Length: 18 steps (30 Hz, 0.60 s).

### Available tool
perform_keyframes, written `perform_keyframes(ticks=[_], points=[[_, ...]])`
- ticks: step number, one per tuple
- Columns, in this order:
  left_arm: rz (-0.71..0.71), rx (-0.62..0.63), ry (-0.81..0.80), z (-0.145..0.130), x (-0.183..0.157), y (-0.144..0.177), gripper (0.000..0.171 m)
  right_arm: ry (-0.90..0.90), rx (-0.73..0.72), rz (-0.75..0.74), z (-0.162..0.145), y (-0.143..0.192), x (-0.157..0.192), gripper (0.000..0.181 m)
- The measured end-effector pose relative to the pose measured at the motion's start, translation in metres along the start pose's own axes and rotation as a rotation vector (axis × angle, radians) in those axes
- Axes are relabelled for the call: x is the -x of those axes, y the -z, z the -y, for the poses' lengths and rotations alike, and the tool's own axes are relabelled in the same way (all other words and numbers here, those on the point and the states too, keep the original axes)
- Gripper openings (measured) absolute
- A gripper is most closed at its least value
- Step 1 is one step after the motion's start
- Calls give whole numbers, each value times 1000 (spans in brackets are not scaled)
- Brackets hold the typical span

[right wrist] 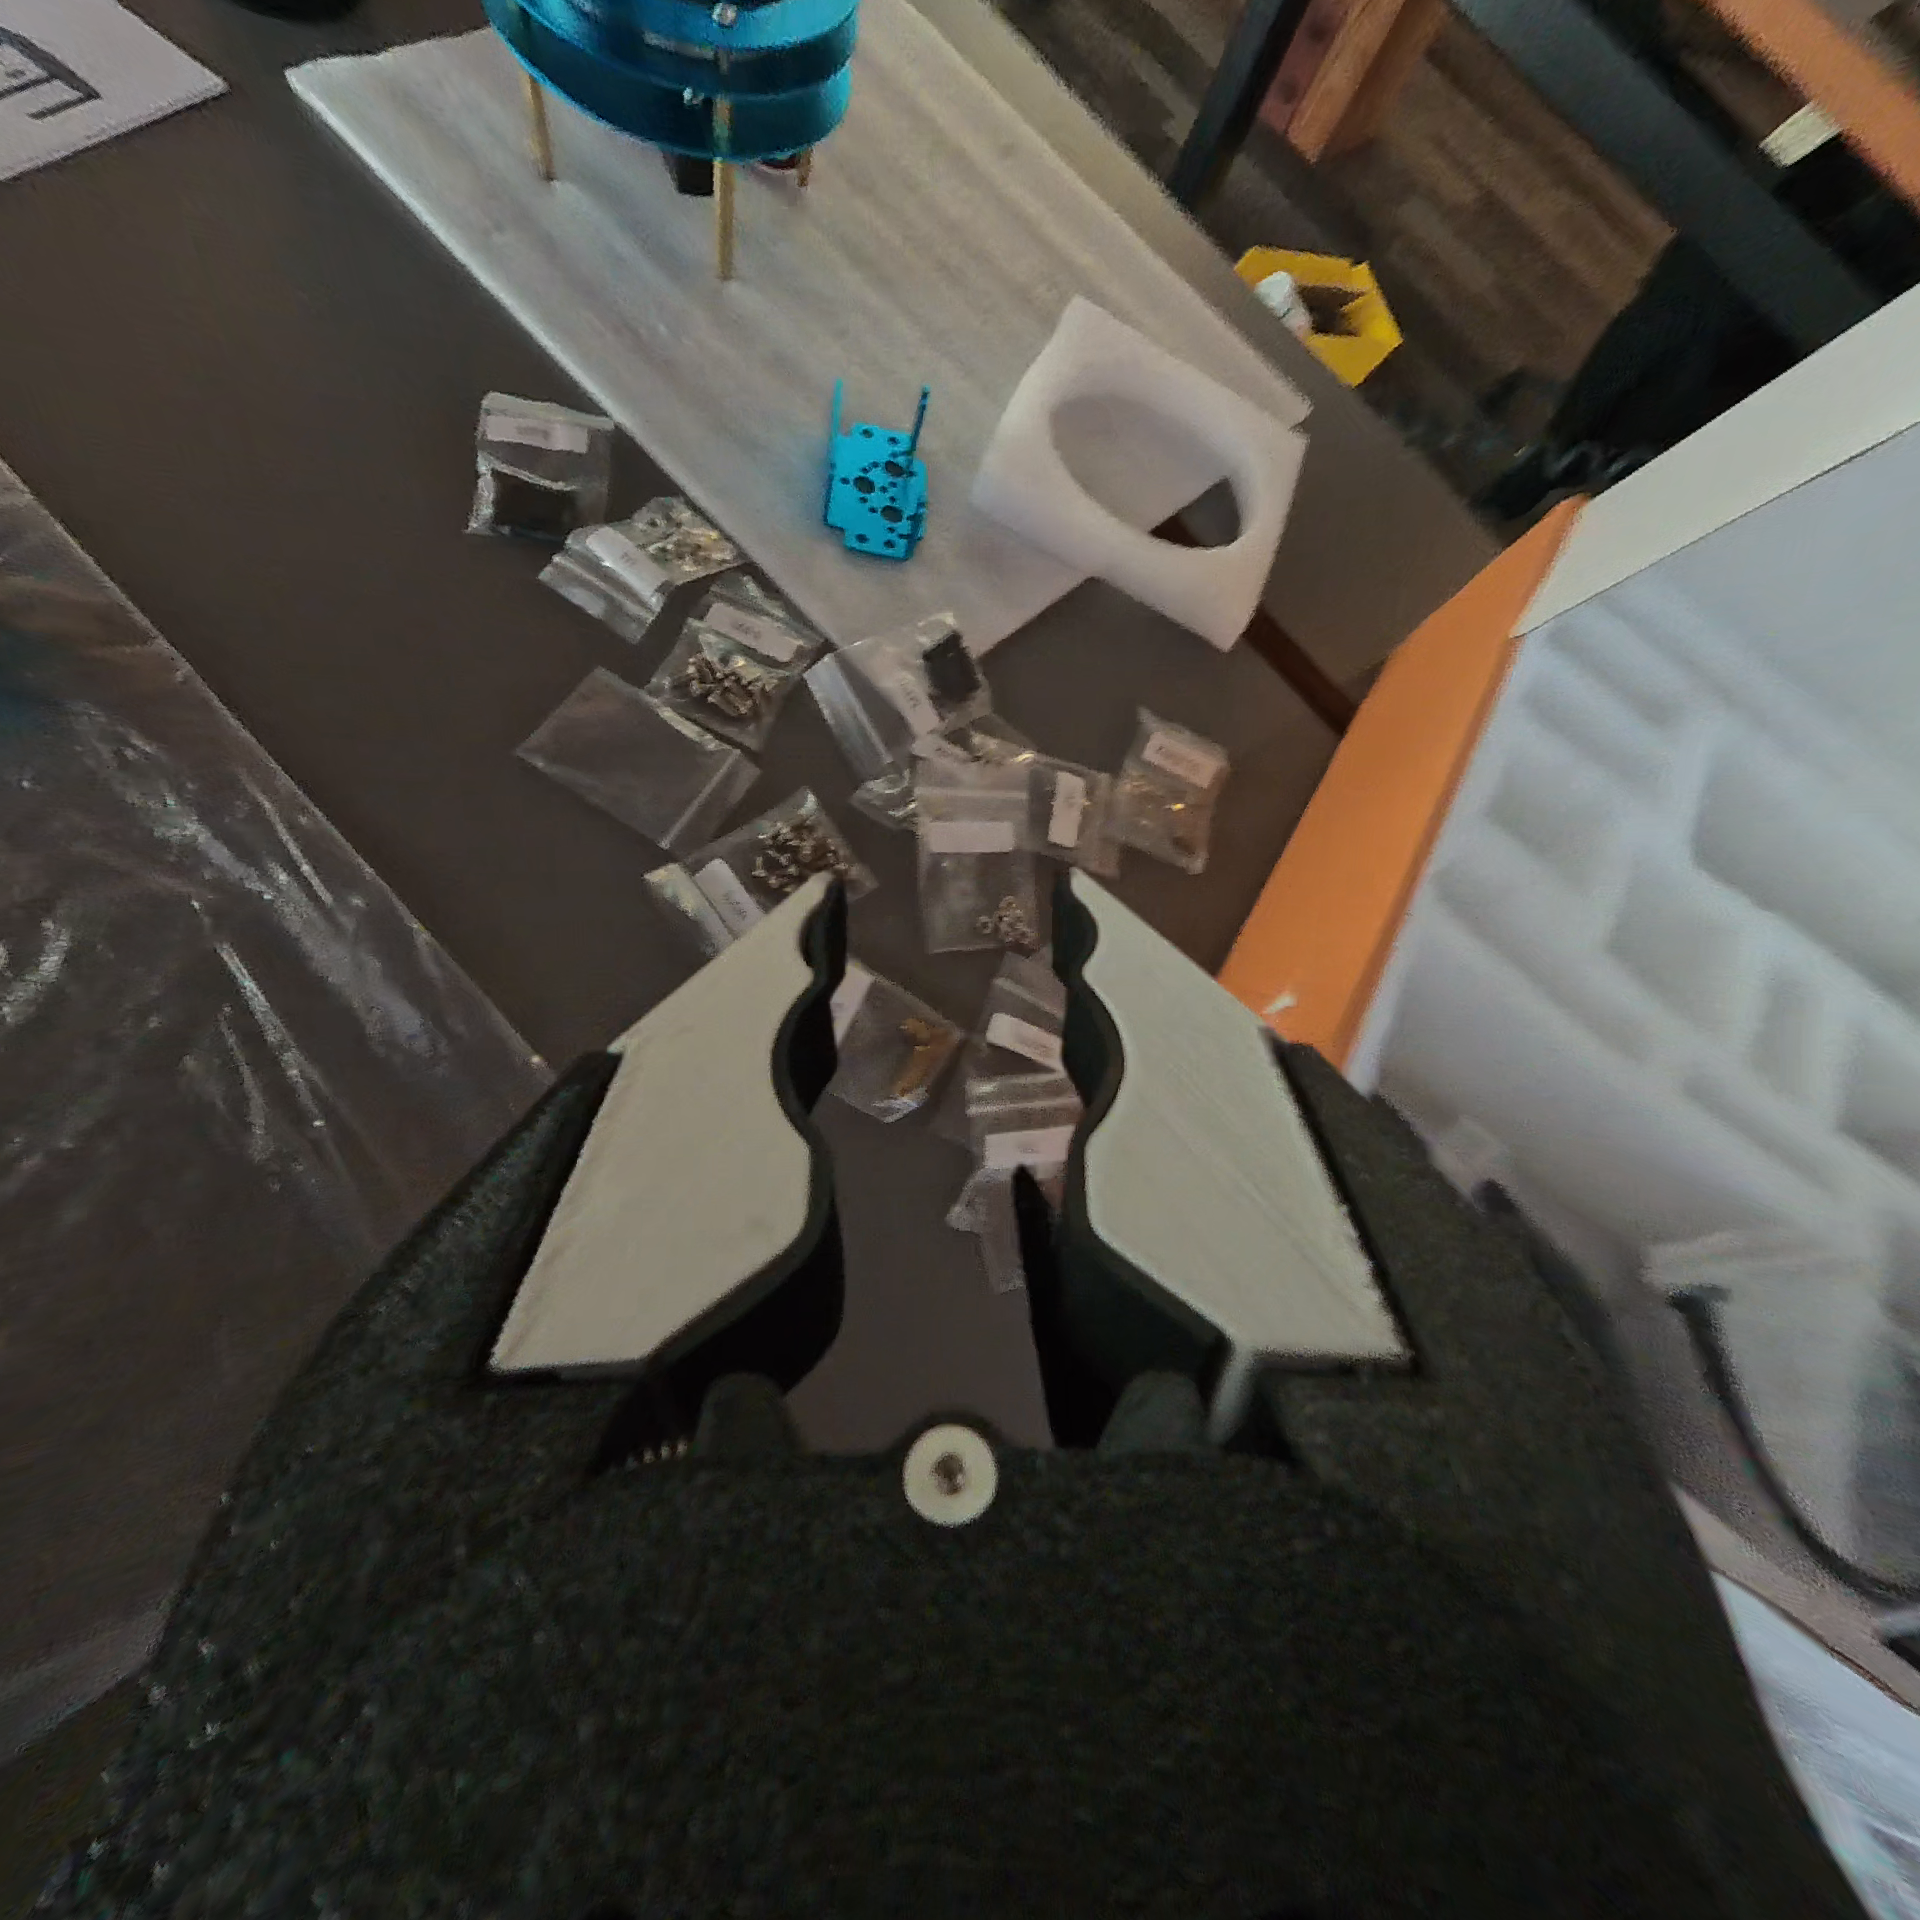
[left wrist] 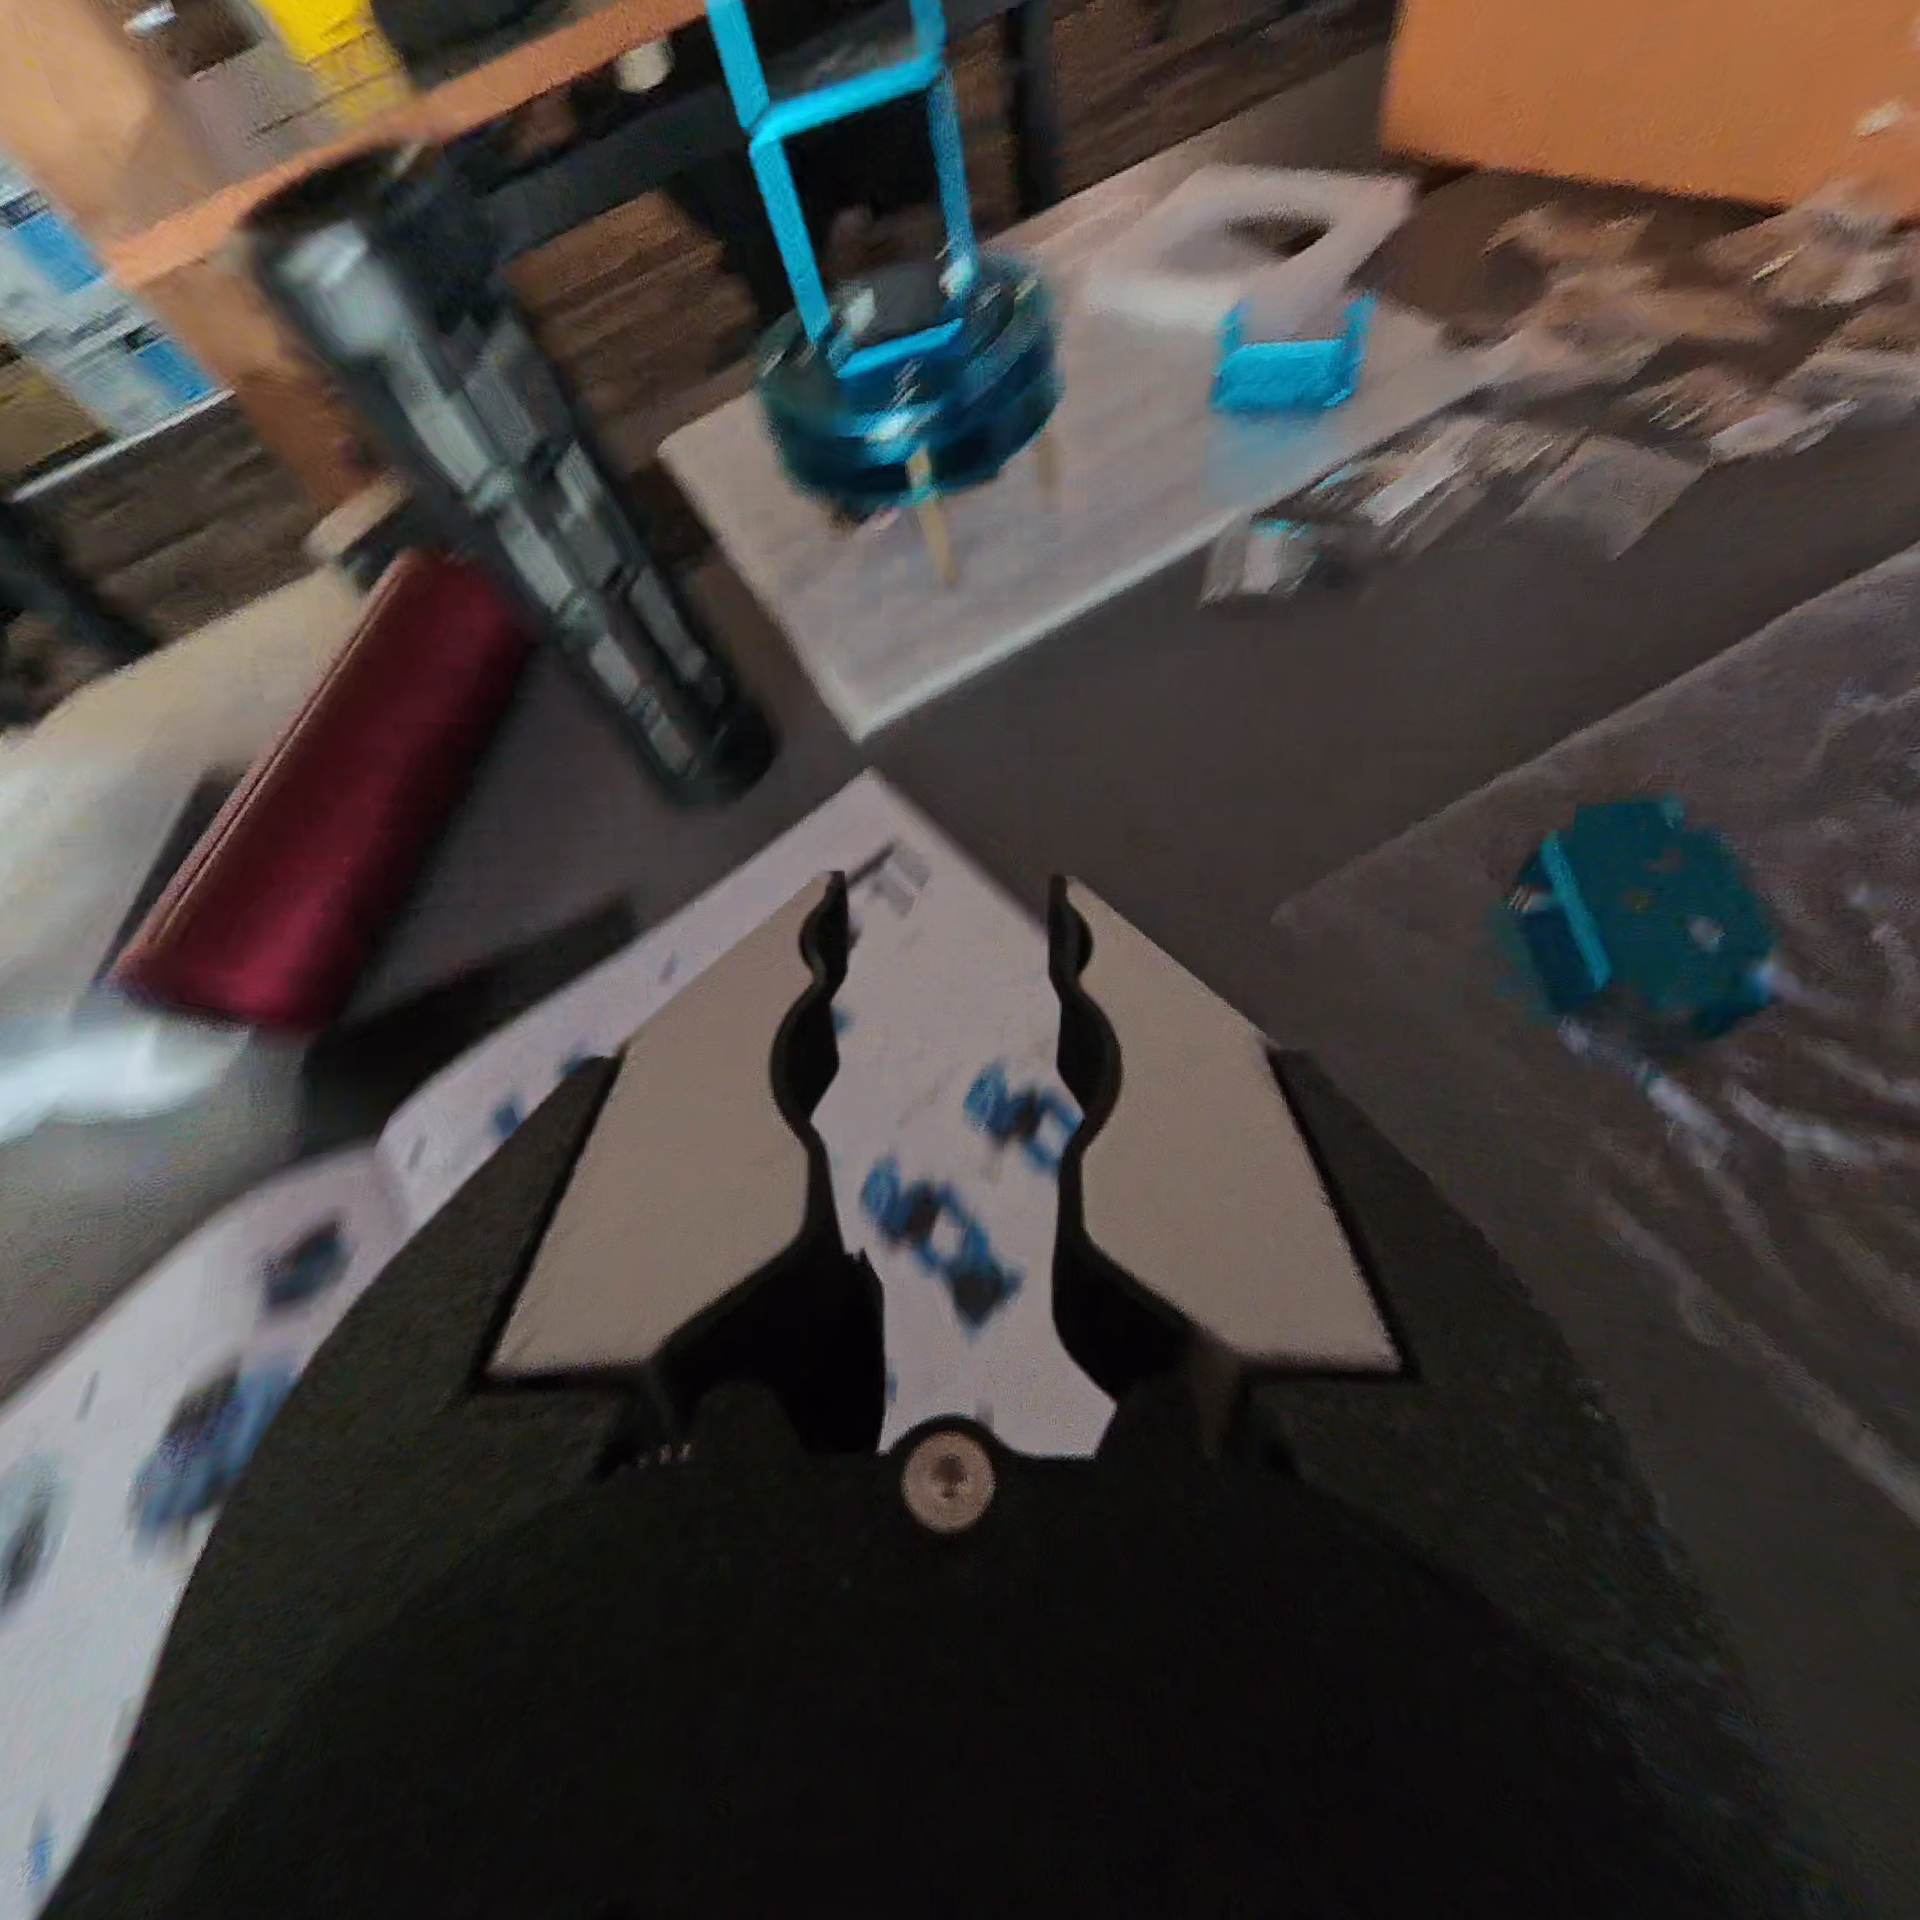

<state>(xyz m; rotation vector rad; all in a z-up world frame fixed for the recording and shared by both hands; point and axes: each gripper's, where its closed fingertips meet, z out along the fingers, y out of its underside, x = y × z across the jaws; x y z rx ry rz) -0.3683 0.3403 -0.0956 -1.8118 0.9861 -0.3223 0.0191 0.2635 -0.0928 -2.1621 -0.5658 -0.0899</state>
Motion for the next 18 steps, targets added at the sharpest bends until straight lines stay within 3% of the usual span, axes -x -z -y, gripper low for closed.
perform_keyframes(ticks=[4, 8, 13, 15, 18], points=[[-137, 14, -126, 49, -23, -63, 39, -82, -37, 61, -16, -16, 16, 39], [-271, 60, -116, 61, -44, -100, 39, -89, -74, 68, -28, -17, 22, 36], [-282, 35, -72, 51, -53, -95, 39, -188, -89, 215, -11, -41, 40, 40], [-256, 22, -97, 45, -47, -86, 39, -206, -75, 261, 15, -68, 45, 50], [-183, -42, -116, 45, -28, -75, 38, -199, -18, 302, 55, -127, 51, 51]])
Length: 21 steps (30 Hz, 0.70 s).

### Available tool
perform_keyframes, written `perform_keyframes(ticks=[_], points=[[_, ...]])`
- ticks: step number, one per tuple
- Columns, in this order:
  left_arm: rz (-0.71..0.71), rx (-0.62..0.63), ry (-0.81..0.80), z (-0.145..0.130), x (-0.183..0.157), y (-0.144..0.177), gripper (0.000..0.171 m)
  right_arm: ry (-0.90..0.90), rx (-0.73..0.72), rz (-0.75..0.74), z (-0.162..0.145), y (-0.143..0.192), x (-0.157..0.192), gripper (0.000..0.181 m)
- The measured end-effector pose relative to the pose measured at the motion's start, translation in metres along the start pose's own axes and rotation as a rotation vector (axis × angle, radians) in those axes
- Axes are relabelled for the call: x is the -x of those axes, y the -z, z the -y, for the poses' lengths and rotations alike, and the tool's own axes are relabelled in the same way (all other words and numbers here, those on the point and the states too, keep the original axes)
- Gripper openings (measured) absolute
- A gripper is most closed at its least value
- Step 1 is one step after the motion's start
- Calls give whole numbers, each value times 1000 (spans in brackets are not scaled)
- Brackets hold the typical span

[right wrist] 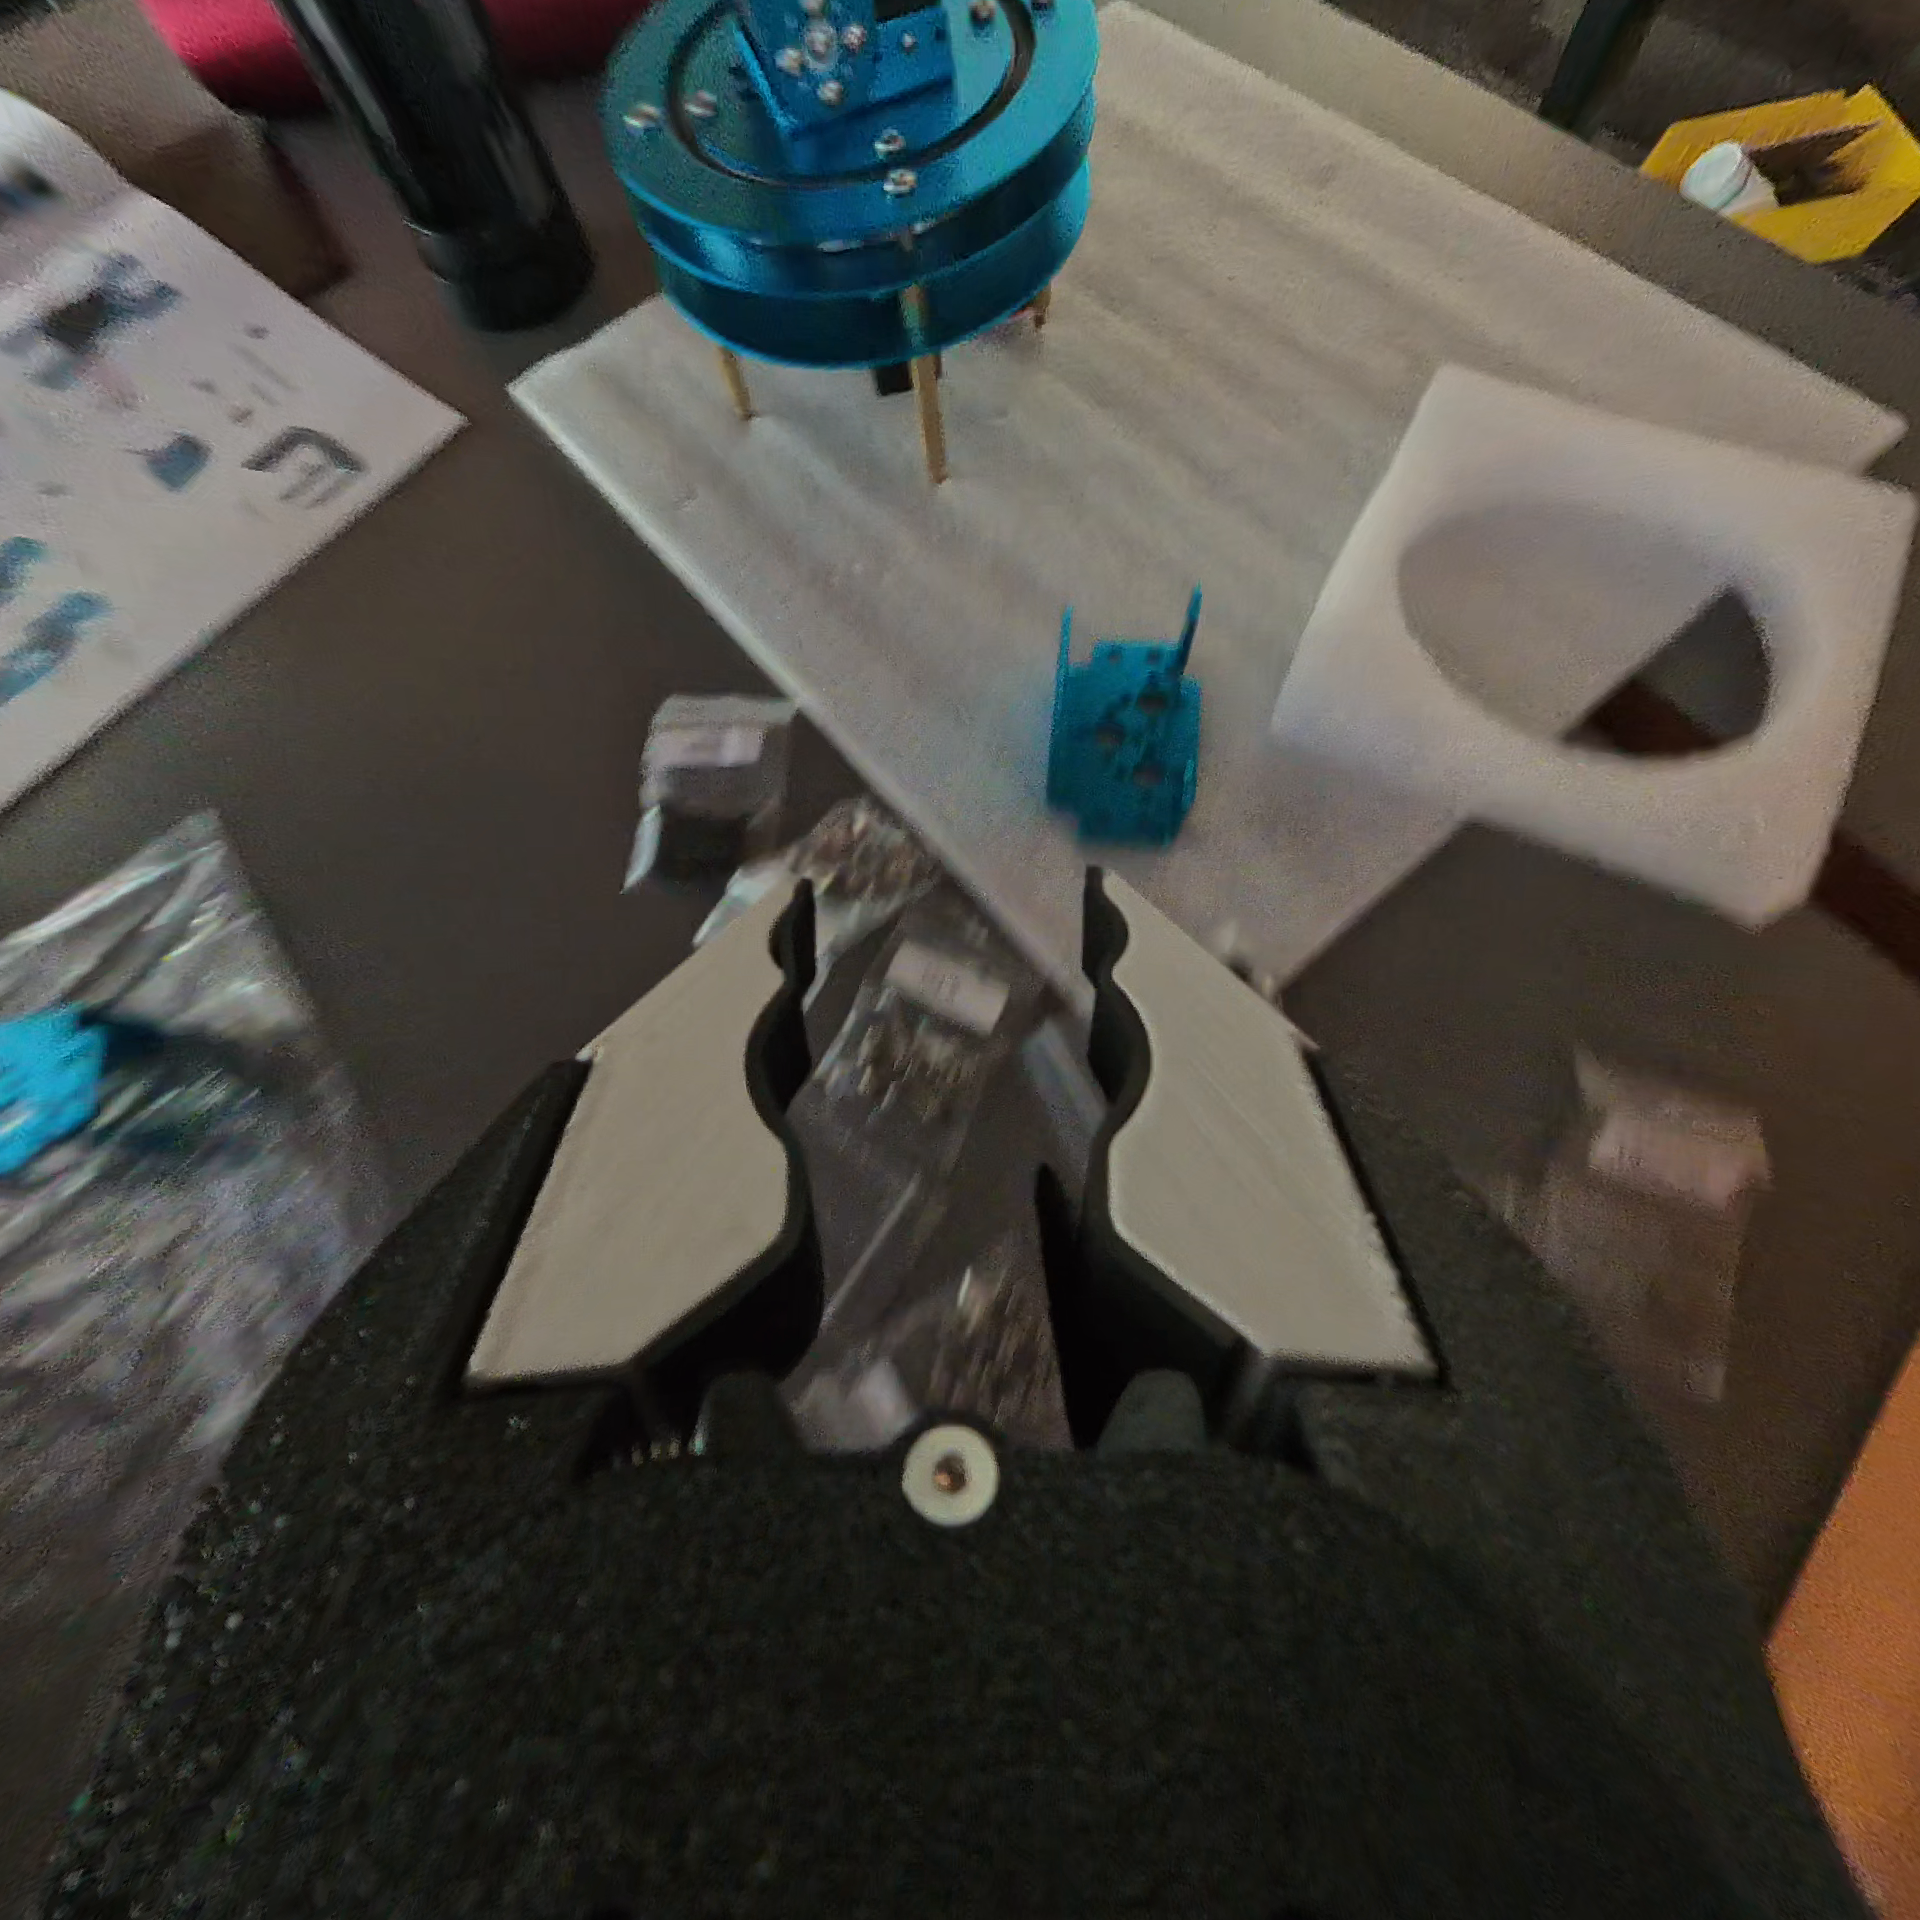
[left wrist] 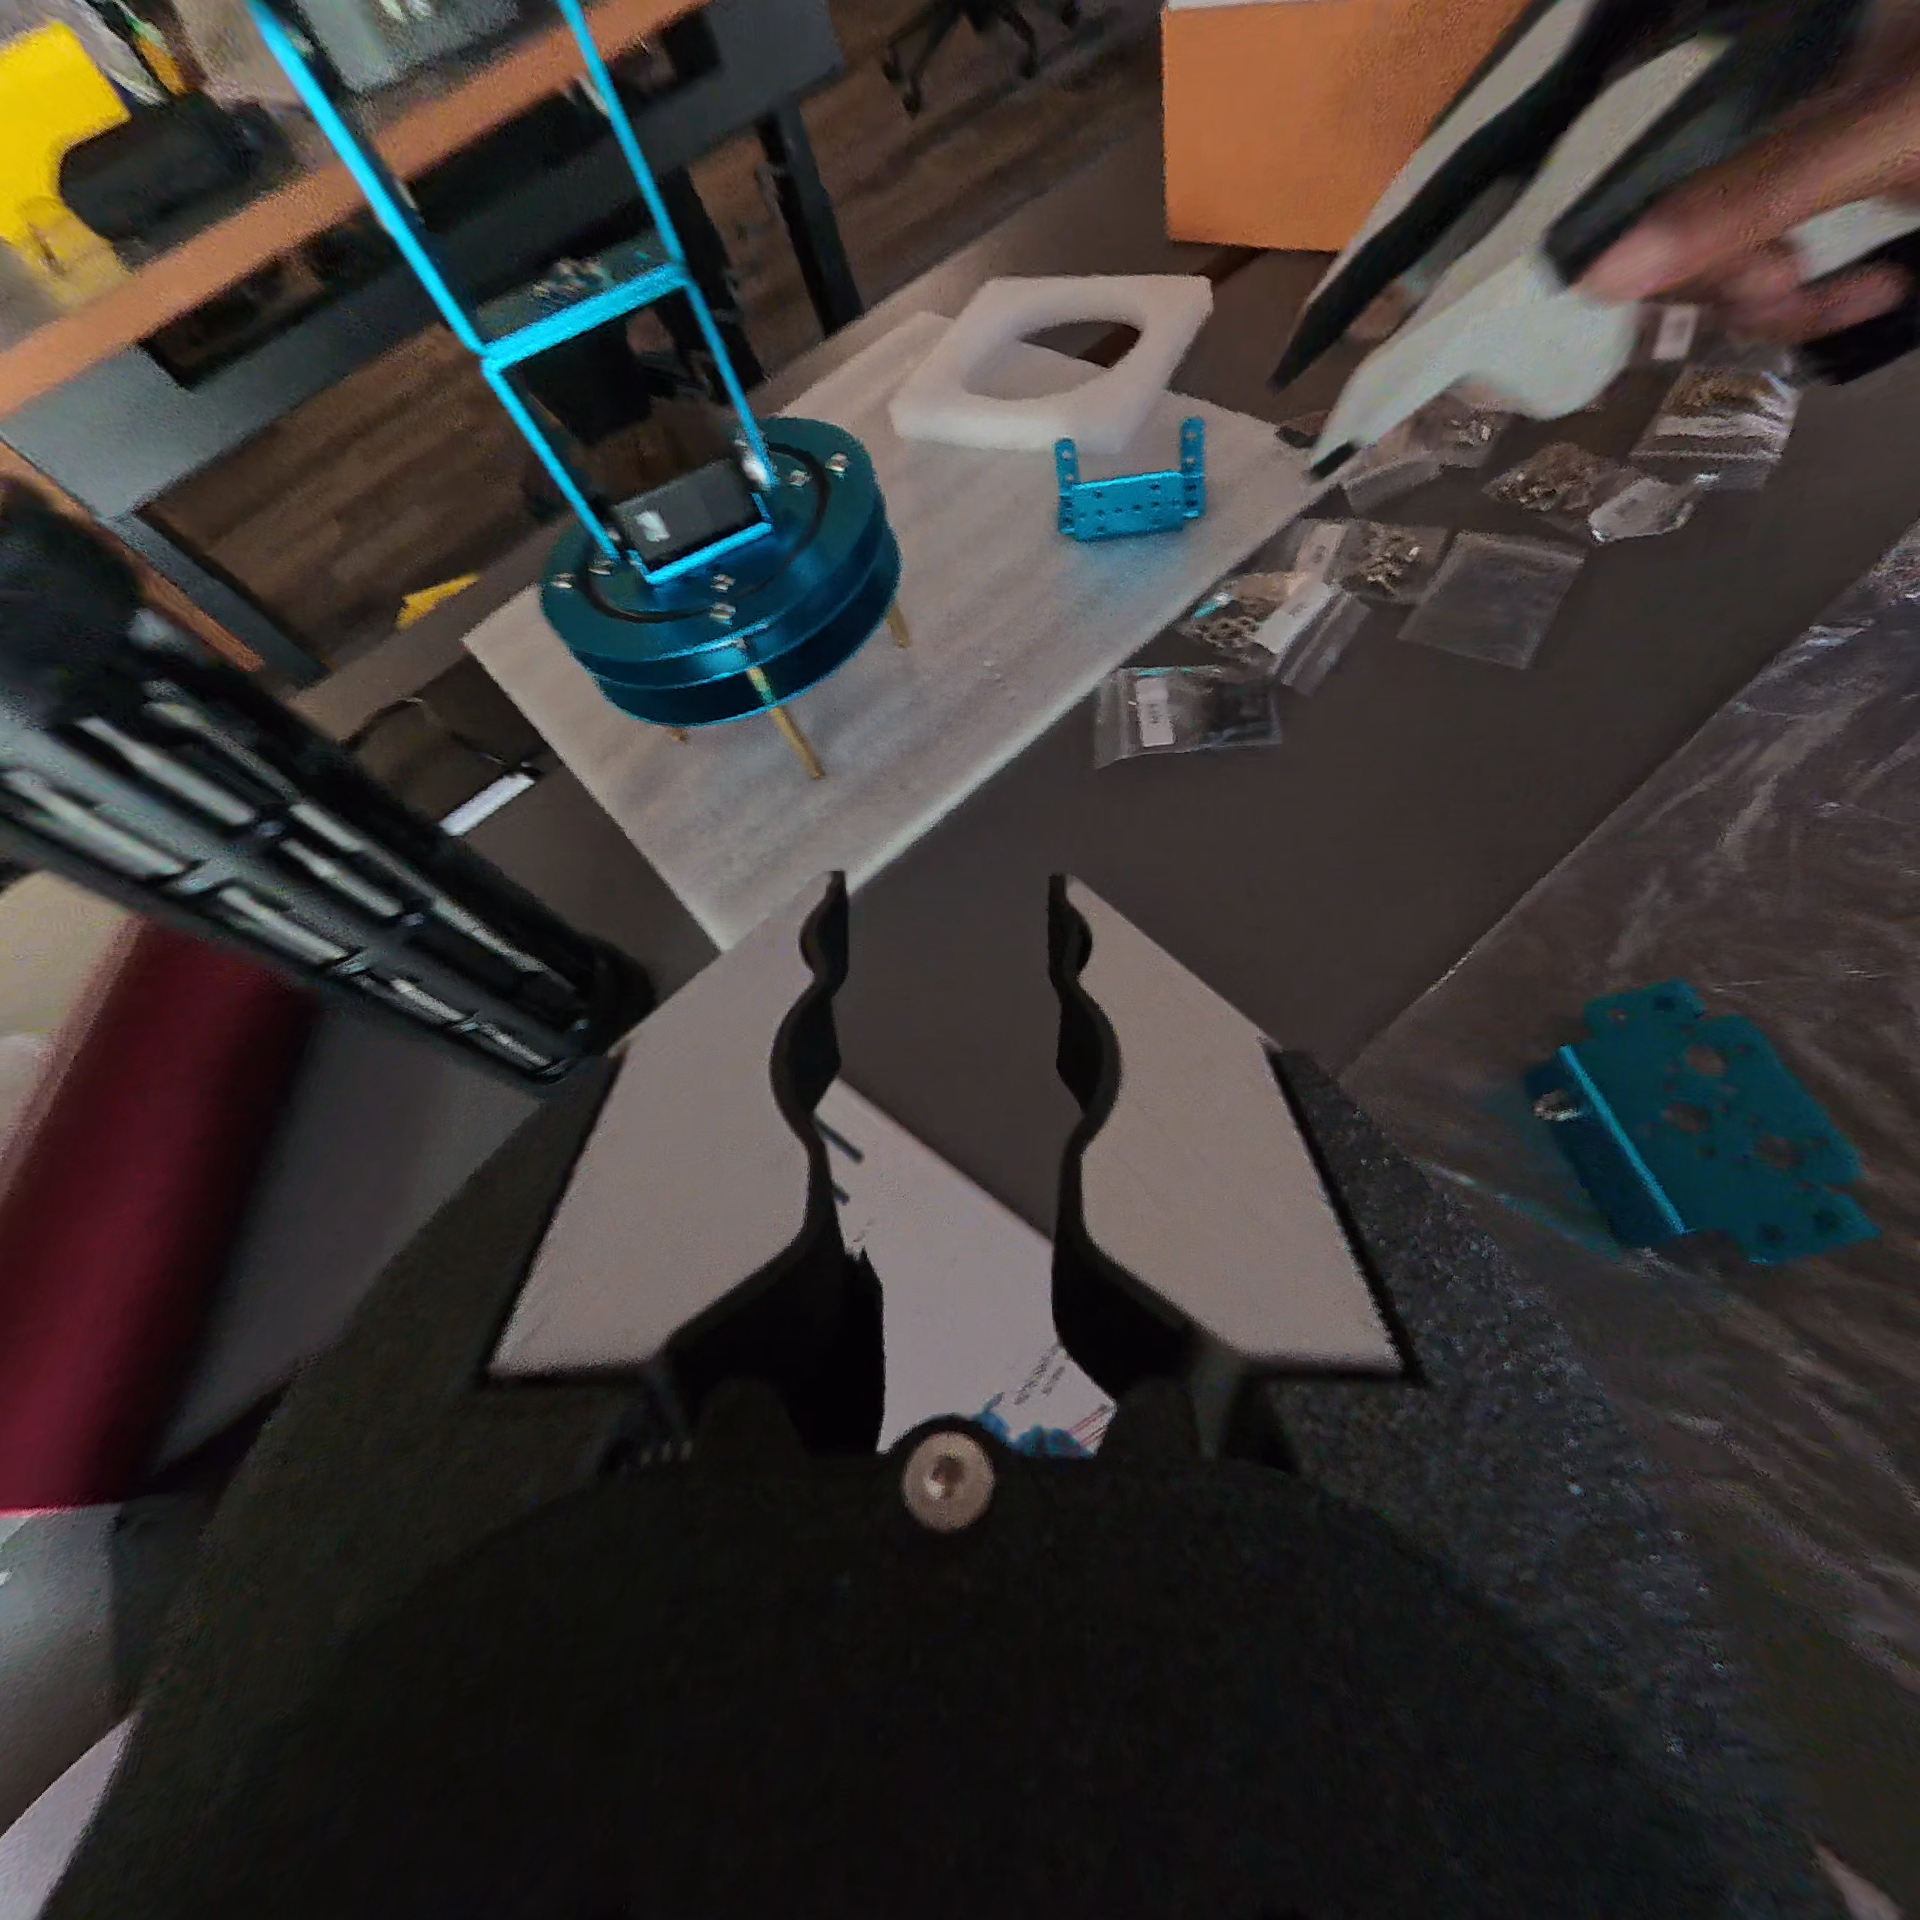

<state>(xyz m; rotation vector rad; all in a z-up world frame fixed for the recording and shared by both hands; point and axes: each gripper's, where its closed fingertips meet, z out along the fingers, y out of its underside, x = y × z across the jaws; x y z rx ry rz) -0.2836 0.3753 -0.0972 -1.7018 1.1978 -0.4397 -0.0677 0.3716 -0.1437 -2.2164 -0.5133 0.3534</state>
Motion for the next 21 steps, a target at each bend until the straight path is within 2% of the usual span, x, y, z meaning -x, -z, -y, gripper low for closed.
perform_keyframes(ticks=[3, 5, 6, 7, 8, 9, 11, 12, 14, 15, 17, 19, 21], points=[[39, -40, -14, 1, 17, 13, 38, 43, 98, -75, 14, -52, -24, 45], [72, -79, -16, 5, 30, 23, 38, 28, 178, -70, 7, -73, -31, 33], [76, -96, -14, 7, 34, 28, 38, 41, 166, -83, 12, -73, -35, 9], [69, -111, 1, 7, 37, 32, 38, 57, 153, -75, 18, -69, -32, 1], [53, -127, 24, 9, 38, 36, 37, 65, 146, -57, 25, -60, -25, 1], [37, -142, 47, 10, 40, 39, 37, 100, 104, 11, 35, -46, -4, 1], [27, -166, 83, 11, 46, 44, 37, 315, 32, 250, 43, -8, 71, 1], [23, -167, 93, 9, 48, 44, 37, 468, 49, 365, 28, 10, 109, 0], [11, -151, 101, 4, 49, 42, 37, 635, 181, 473, -16, 31, 156, 1], [-19, -144, 106, 2, 44, 41, 37, 659, 247, 499, -36, 36, 168, 1], [-182, -115, 132, -1, 13, 41, 38, 685, 319, 504, -61, 37, 174, 1], [-356, -93, 200, 0, -32, 47, 50, 626, 327, 532, -69, 36, 175, 0], [-452, -45, 205, -5, -84, 55, 62, 601, 323, 556, -74, 34, 177, 0]])
